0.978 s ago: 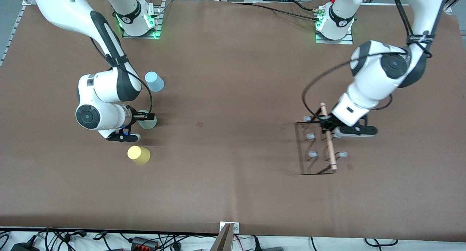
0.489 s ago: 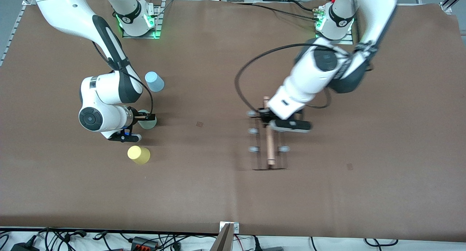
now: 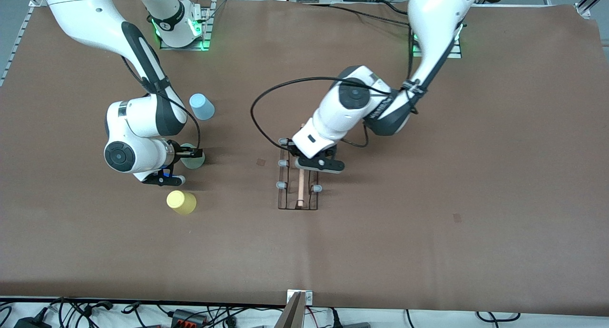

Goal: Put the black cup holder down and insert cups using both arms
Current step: 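Carry the black holder to mid-table with the left gripper, then open the left gripper off the holder while the right gripper lifts the cup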

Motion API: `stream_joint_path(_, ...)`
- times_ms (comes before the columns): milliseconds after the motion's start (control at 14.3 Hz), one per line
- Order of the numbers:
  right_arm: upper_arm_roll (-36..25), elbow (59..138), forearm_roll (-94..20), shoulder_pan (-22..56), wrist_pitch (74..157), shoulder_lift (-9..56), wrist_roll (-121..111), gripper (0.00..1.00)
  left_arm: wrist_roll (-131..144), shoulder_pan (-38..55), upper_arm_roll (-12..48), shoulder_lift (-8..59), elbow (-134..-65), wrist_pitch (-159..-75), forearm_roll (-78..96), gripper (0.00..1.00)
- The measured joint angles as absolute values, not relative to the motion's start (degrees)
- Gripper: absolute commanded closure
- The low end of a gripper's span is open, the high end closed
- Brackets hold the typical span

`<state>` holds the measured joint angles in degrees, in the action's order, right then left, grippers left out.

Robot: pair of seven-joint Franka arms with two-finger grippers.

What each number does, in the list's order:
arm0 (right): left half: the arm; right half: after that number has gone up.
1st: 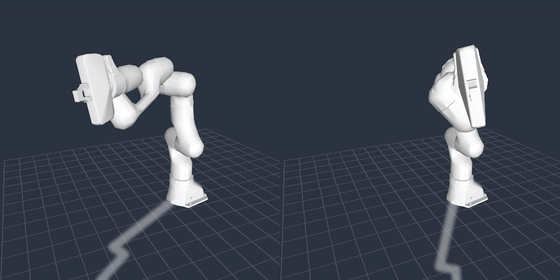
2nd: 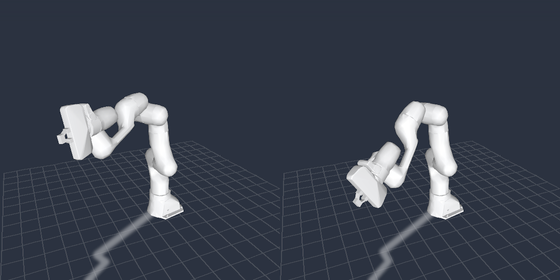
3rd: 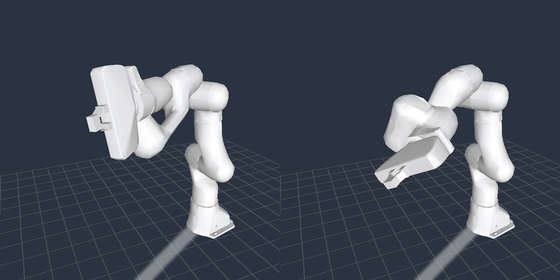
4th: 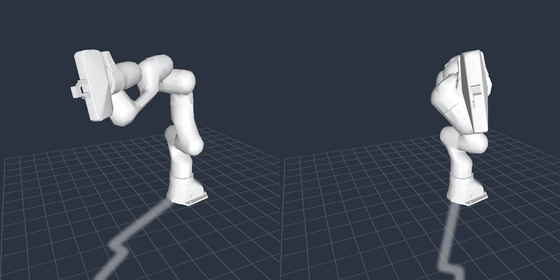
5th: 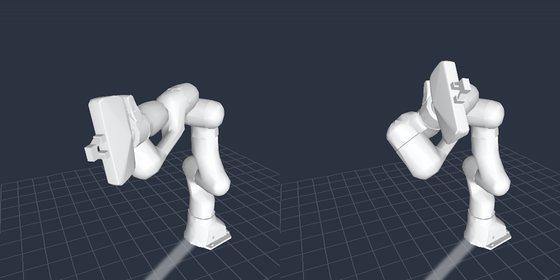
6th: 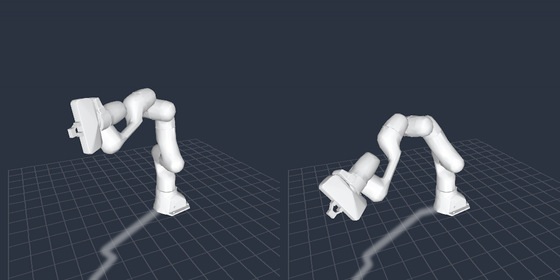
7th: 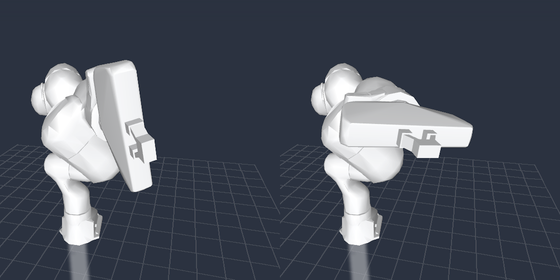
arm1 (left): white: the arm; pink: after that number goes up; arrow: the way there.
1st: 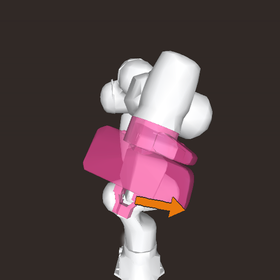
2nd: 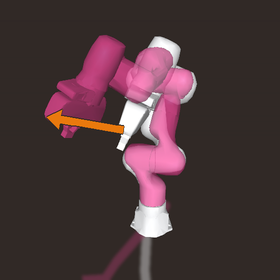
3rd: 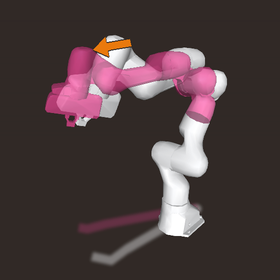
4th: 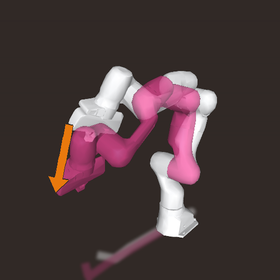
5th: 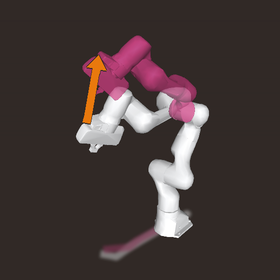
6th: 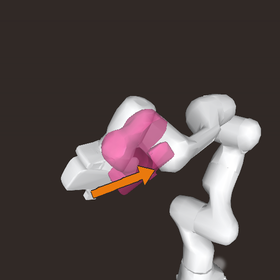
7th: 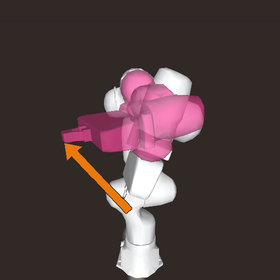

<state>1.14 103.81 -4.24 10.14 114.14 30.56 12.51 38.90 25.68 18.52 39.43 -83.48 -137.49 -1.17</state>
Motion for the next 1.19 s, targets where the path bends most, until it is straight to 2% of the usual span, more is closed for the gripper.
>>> stream_joint_path(140,1.1,103.8,-4.2,10.1,114.1,30.5,12.5,0.65,39.8,28.6,15.6,39.4,-82.7,-137.1,-1.8,0.75)
stream_joint_path(210,1.1,103.7,-4.2,10.1,114.1,30.5,12.5,0.67,39.9,28.8,15.1,39.4,-82.5,-137.1,-2.0,0.72)
stream_joint_path(349,1.1,103.2,-4.2,10.2,114.1,30.5,12.5,0.67,39.9,28.3,14.5,39.0,-81.6,-136.9,-2.0,0.58)
stream_joint_path(559,1.1,98.5,-4.2,10.2,110.1,30.3,12.5,0.67,39.9,23.7,14.2,34.9,-79.7,-129.5,-2.0,0.54)
stream_joint_path(769,1.2,89.9,-6.6,10.6,101.1,29.8,12.5,0.67,35.2,15.6,14.1,28.5,-79.3,-123.3,-2.2,0.24)
stream_joint_path(838,1.2,87.6,-8.5,11.0,98.7,29.5,12.8,0.67,31.0,12.4,14.1,26.8,-79.4,-122.1,-2.2,0.11)
stream_joint_path(1048,1.5,83.6,-13.1,14.0,95.4,29.0,19.0,0.67,18.3,1.1,14.1,22.7,-79.3,-116.5,-2.2,0.09)
stream_joint_path(1188,1.6,82.3,-13.7,18.2,95.3,29.0,25.3,0.67,14.1,-4.0,14.2,19.6,-79.2,-109.2,-2.2,0.08)
